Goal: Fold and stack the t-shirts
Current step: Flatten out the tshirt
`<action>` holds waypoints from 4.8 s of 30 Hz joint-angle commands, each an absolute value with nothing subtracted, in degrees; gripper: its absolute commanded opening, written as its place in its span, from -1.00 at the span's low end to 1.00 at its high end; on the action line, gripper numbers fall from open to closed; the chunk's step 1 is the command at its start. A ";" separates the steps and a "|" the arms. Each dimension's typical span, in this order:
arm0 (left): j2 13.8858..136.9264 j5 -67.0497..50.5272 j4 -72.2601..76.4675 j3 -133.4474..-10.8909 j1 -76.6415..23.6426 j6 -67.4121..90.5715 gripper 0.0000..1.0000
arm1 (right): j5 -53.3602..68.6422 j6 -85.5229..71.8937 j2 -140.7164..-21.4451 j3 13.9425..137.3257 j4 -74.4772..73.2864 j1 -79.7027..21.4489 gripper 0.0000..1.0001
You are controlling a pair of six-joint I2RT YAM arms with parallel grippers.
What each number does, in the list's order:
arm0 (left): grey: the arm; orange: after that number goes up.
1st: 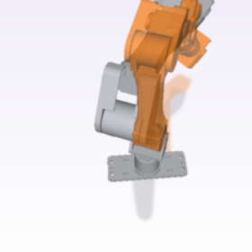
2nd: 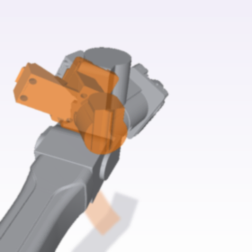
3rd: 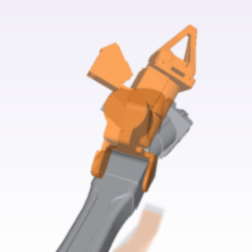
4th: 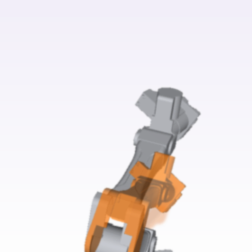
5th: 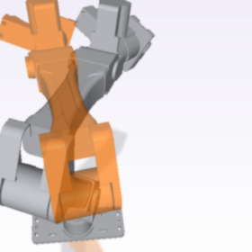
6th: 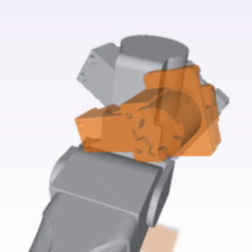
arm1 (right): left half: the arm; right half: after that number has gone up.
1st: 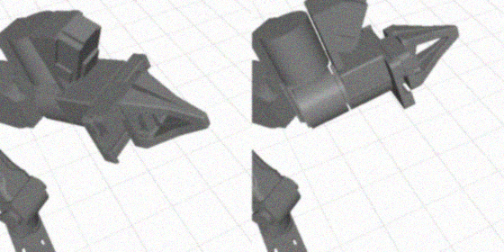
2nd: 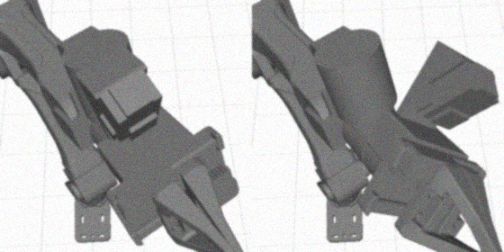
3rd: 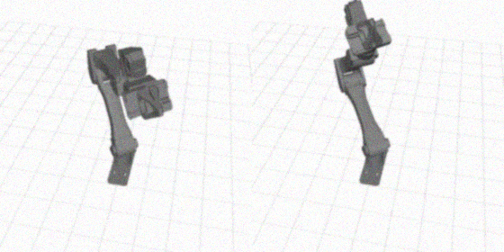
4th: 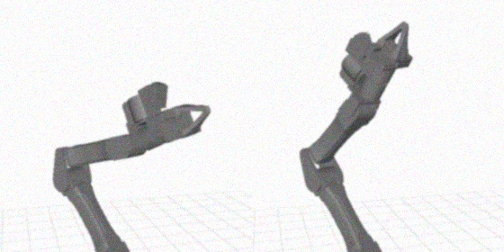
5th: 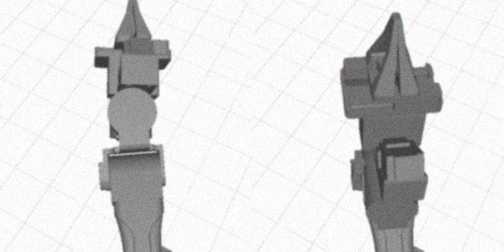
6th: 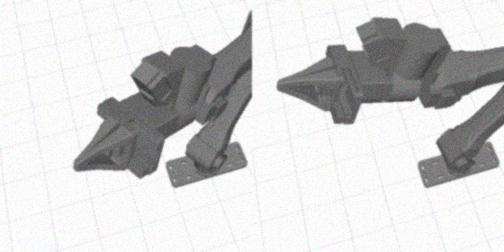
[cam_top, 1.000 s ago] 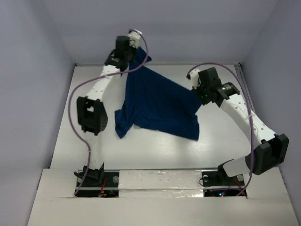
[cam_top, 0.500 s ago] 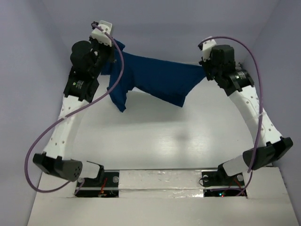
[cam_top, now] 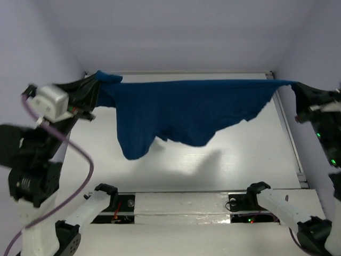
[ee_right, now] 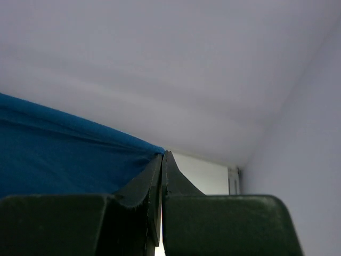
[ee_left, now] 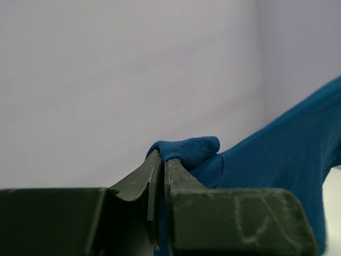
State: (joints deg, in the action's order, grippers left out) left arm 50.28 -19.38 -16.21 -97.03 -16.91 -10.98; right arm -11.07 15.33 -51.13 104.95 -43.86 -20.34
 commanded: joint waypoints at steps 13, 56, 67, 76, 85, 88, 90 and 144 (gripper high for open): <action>49.47 -35.26 -22.59 -95.55 -16.44 -15.19 -1.00 | -3.76 18.80 -51.32 96.00 -46.85 -19.69 -1.00; 121.91 -13.27 -2.72 -107.49 -16.44 -17.04 0.91 | -5.39 21.97 -110.04 104.96 -51.32 -14.33 -0.33; 130.86 -9.41 -10.28 -119.41 -17.04 -17.67 0.74 | 3.16 25.49 -109.95 95.19 -51.15 -16.00 -0.33; 143.34 -1.94 -21.35 -136.31 -23.12 -22.85 0.80 | 4.30 25.66 -112.41 96.06 -52.47 -16.52 -0.31; 143.18 2.97 -29.54 -133.27 -25.57 -27.24 0.80 | 6.24 25.40 -111.09 95.27 -52.03 -17.05 -0.31; 143.79 9.22 -28.91 -133.50 -25.58 -29.09 0.74 | 7.21 25.22 -110.39 94.57 -51.94 -17.67 -0.31; 144.84 11.67 -29.70 -134.64 -25.58 -29.62 0.69 | 6.86 25.14 -109.60 93.87 -51.59 -18.28 -0.31; 125.53 48.55 13.66 -107.57 -33.49 -39.05 0.46 | 8.79 26.01 -106.78 87.89 -50.19 -20.39 -0.46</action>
State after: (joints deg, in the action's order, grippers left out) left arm 137.84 54.54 23.81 -102.32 -34.74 -52.49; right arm 9.04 25.34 -105.14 88.33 -51.88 -19.97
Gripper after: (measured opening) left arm 0.728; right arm 0.286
